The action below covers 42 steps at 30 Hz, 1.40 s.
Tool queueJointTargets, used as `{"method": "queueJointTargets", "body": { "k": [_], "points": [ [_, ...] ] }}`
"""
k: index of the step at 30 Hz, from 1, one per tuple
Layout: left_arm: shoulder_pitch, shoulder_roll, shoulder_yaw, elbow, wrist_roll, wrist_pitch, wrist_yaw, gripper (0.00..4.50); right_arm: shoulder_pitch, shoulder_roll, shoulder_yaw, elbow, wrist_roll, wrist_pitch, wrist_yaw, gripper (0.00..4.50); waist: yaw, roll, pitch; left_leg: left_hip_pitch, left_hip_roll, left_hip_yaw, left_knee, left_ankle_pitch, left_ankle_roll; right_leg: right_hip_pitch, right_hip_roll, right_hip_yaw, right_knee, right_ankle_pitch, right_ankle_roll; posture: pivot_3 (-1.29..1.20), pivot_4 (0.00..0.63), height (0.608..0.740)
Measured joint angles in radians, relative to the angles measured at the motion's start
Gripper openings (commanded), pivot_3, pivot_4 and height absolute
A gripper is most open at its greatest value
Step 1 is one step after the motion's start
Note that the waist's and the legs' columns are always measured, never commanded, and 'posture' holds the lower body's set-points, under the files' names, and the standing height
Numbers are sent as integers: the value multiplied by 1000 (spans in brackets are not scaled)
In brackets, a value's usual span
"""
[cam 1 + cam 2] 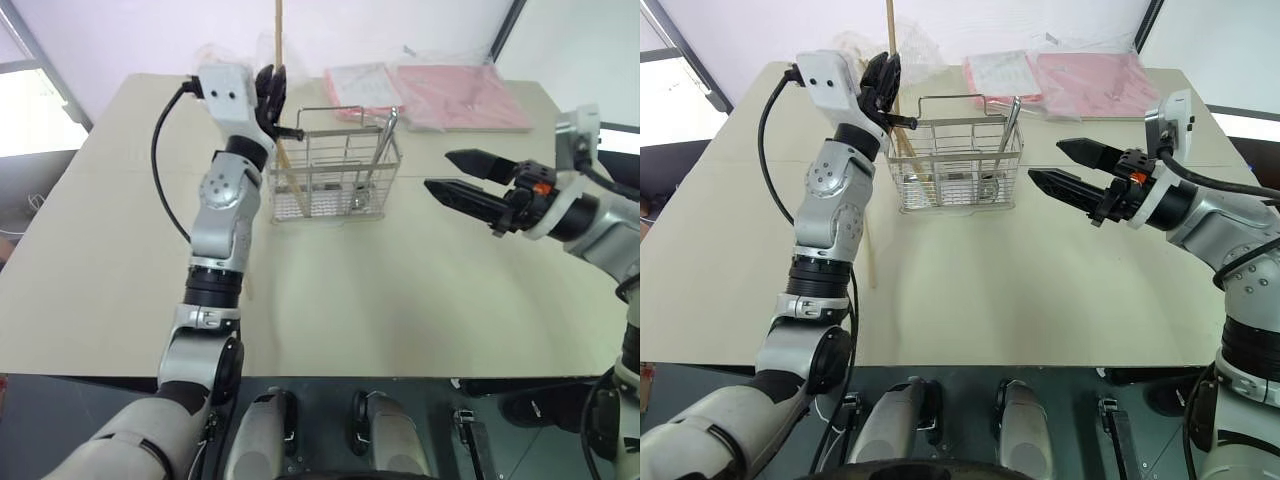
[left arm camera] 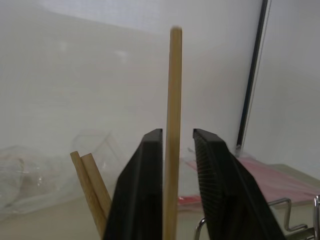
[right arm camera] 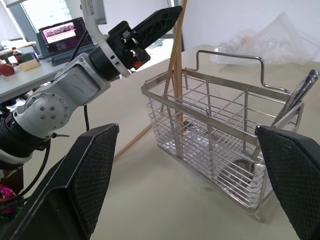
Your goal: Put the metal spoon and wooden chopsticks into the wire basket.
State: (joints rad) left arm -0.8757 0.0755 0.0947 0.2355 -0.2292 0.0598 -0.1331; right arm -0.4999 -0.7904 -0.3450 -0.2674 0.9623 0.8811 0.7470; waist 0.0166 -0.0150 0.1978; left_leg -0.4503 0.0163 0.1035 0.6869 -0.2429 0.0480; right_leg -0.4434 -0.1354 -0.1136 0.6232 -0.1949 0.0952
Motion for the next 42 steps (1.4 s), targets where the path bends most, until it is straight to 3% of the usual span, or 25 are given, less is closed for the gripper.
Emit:
{"method": "queueJointTargets", "body": {
  "k": [4,5,11,16,19,24,29,39,42],
  "points": [
    [1,-1,0,-53,-2,20,3,4303,-12,0,3,19,-1,-1,6,4500,-2,0,0,0,0,0,0,0,0,0,0,0,0,0,0,0,150,699],
    [1,-1,0,-67,-3,29,4,4450,-12,0,5,21,-1,-1,7,4500,-2,0,0,0,0,0,0,0,0,0,0,0,0,0,0,0,150,699],
    [-12,60,7,-244,-37,245,28,4450,-22,0,26,65,-24,-18,25,4500,-3,0,0,0,0,0,0,0,0,0,0,0,1,0,0,0,150,699],
    [-172,142,145,-331,-65,627,214,4450,-24,19,51,76,-50,-48,37,4500,-3,0,0,1,0,0,0,0,0,0,1,0,1,0,0,0,150,699],
    [-186,204,183,-309,-6,893,337,4450,-21,27,64,76,-63,-65,48,4500,-4,1,0,3,0,0,0,0,0,1,1,1,4,-1,1,0,150,699],
    [-146,91,340,-228,36,1131,503,4450,-19,43,72,87,-86,-92,63,4500,5,-1,0,0,0,-1,2,0,-1,0,1,0,4,-1,1,0,150,699],
    [-133,9,433,-105,38,1233,544,4450,-20,44,94,94,-100,-100,87,4500,14,-1,0,1,0,-1,2,0,-1,0,1,0,5,-1,1,0,150,699],
    [-127,48,332,101,51,1236,438,4450,-3,23,92,56,-112,-97,131,4500,22,-1,0,1,0,-1,2,-1,-4,0,0,0,4,-1,1,0,150,699],
    [-128,58,314,126,54,1215,421,3582,9,25,86,46,-112,-94,115,4500,24,0,0,2,0,-1,2,-1,-5,0,-1,0,5,-1,0,0,150,699]
  ]
}}
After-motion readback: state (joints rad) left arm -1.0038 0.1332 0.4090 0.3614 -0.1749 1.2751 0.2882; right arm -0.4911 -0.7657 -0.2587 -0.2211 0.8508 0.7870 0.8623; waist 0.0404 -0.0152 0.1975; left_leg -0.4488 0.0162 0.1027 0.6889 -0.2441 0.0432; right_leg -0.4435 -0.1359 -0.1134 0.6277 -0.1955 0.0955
